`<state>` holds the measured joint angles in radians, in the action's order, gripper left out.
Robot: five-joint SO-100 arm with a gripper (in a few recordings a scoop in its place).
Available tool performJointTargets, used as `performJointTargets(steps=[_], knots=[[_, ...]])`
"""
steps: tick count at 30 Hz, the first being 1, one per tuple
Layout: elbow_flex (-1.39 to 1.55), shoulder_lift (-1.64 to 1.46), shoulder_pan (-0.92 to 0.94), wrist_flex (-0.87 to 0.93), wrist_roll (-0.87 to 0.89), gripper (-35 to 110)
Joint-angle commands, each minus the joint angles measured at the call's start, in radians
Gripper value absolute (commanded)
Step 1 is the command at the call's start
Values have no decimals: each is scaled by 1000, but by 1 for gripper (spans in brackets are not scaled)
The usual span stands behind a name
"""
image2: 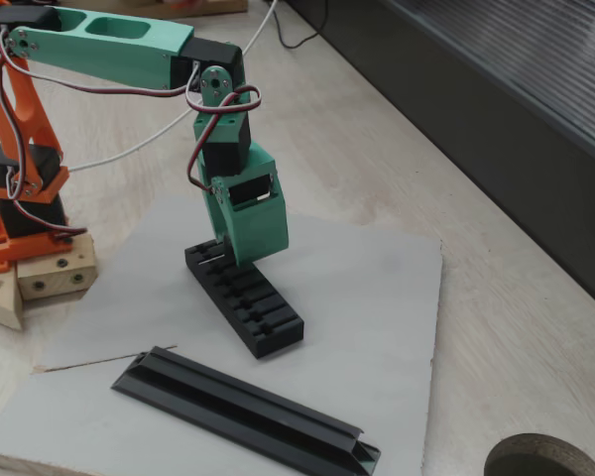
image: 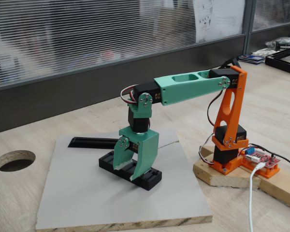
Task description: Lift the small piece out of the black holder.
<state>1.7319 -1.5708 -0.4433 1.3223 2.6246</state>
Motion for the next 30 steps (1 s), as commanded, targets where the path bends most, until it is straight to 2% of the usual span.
performJointTargets(steps=[1, 30], knots=[[-9, -9, -20, 0, -6, 42], [-17, 44, -18, -9, -3, 42]])
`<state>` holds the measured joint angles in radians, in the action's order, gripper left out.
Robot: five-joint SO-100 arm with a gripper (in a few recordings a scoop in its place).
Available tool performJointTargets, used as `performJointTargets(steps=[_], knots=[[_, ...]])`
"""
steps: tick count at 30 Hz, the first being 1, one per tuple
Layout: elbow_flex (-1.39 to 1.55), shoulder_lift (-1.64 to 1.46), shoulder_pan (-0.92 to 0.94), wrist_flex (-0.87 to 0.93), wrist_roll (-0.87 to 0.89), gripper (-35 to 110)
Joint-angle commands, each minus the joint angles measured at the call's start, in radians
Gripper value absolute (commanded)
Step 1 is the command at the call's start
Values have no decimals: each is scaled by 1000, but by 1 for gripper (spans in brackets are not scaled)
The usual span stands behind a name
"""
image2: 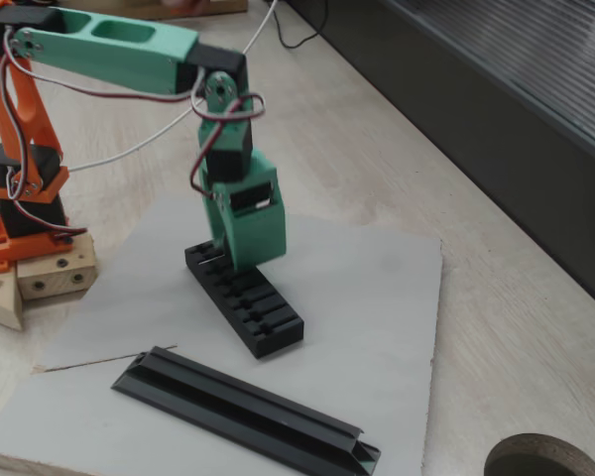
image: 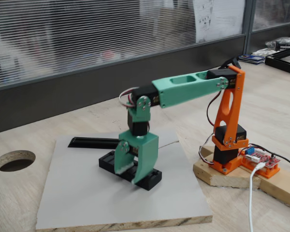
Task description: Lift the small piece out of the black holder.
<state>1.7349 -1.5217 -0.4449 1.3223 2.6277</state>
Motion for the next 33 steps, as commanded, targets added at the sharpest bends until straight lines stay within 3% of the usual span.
performJointTargets(steps=[1, 33], knots=[[-20, -3, -17, -9, -6, 42], [-23, -72, -18, 2, -6, 42]])
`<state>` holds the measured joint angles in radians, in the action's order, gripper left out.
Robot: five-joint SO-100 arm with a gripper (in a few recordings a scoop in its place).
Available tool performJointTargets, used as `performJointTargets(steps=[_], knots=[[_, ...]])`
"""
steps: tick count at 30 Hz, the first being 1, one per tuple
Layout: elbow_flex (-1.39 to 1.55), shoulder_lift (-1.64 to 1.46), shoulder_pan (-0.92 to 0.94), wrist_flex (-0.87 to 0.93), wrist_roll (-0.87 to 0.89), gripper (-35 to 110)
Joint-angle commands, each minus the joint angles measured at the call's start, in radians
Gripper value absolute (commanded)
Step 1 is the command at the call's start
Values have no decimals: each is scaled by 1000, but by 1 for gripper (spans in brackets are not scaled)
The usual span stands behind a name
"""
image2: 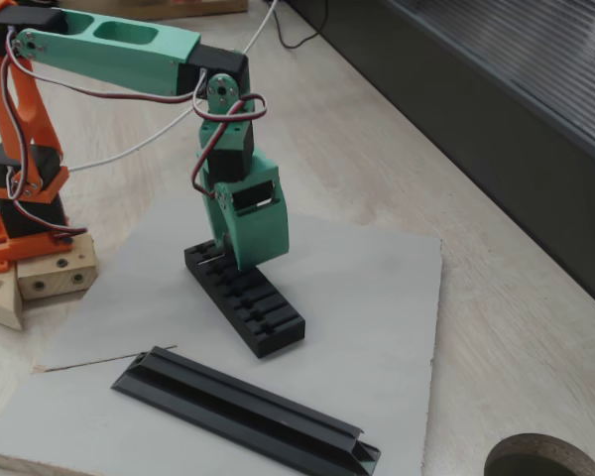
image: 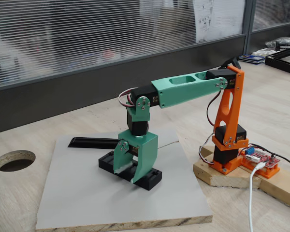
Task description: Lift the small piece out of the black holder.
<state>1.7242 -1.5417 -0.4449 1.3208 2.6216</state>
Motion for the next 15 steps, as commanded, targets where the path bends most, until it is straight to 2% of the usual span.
performJointTargets(steps=[1, 15], knots=[[-11, -52, -18, 5, 0, 42], [-9, -48, -18, -5, 0, 41]])
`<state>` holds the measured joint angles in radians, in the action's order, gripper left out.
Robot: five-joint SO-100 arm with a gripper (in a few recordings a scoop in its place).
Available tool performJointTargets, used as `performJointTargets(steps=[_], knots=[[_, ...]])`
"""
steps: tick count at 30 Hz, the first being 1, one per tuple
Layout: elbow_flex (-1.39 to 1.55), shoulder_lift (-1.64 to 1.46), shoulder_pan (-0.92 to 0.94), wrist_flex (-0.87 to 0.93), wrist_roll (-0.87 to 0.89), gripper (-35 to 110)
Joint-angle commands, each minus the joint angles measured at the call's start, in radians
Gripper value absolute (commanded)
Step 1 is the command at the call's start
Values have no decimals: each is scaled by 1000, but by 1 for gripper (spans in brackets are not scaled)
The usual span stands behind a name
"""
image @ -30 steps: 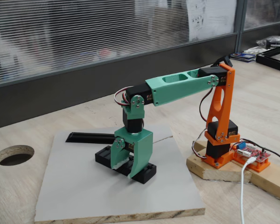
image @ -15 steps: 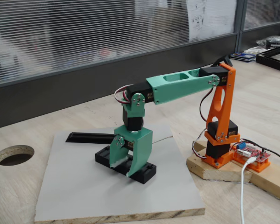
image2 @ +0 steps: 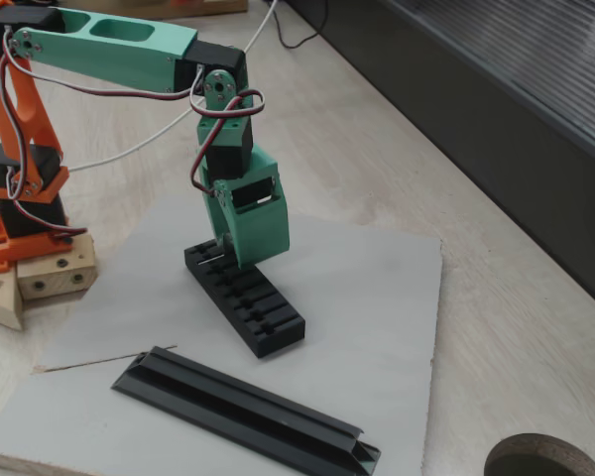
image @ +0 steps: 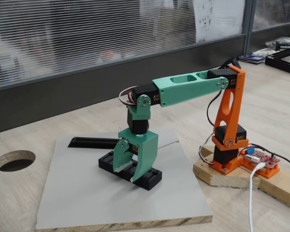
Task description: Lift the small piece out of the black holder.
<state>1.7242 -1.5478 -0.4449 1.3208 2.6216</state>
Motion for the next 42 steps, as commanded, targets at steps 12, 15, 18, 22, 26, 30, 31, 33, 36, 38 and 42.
performJointTargets(steps=[12, 15, 18, 22, 26, 30, 31, 33, 36, 38, 42], knots=[[-9, -38, -18, -8, -2, 24], [-9, -35, -18, -8, -2, 23], [-9, -35, -18, -8, -2, 23], [-8, -43, -17, 5, -2, 23], [-5, -43, -17, 6, -2, 23], [-8, -41, -17, 6, -2, 23], [-8, -43, -17, 6, -2, 23], [-2, -44, -17, 6, -2, 23], [-8, -44, -17, 6, -2, 19], [-8, -44, -17, 6, -2, 12], [-6, -44, -18, -5, -2, 5]])
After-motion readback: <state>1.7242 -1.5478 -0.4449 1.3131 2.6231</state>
